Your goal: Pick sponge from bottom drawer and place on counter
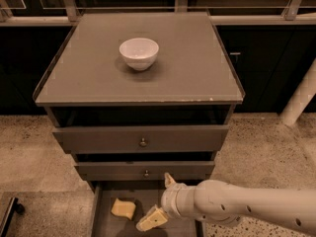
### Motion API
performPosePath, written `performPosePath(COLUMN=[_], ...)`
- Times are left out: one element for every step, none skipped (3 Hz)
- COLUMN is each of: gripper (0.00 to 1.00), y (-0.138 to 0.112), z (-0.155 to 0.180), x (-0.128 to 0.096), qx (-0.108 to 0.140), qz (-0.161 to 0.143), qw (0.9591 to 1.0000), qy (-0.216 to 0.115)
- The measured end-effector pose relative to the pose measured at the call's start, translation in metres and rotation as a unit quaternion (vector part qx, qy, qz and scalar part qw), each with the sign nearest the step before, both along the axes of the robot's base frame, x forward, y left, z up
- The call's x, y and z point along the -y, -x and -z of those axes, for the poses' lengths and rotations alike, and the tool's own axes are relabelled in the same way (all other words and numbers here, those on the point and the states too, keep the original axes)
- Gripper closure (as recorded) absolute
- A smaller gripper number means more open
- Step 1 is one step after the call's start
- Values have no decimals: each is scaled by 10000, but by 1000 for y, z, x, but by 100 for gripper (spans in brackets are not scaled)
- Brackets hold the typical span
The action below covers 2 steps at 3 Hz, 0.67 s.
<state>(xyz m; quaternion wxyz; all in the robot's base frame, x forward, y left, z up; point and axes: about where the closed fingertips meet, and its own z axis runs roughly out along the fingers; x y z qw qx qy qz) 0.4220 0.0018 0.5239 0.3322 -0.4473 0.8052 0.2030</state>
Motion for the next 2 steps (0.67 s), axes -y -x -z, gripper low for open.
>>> performPosePath(gripper=[0, 0], y=[-4, -20], z=[24, 68], x=[-3, -16], qx=[-236, -515], qz=[71, 49], qw=[9996, 9979], qy=[-167, -384])
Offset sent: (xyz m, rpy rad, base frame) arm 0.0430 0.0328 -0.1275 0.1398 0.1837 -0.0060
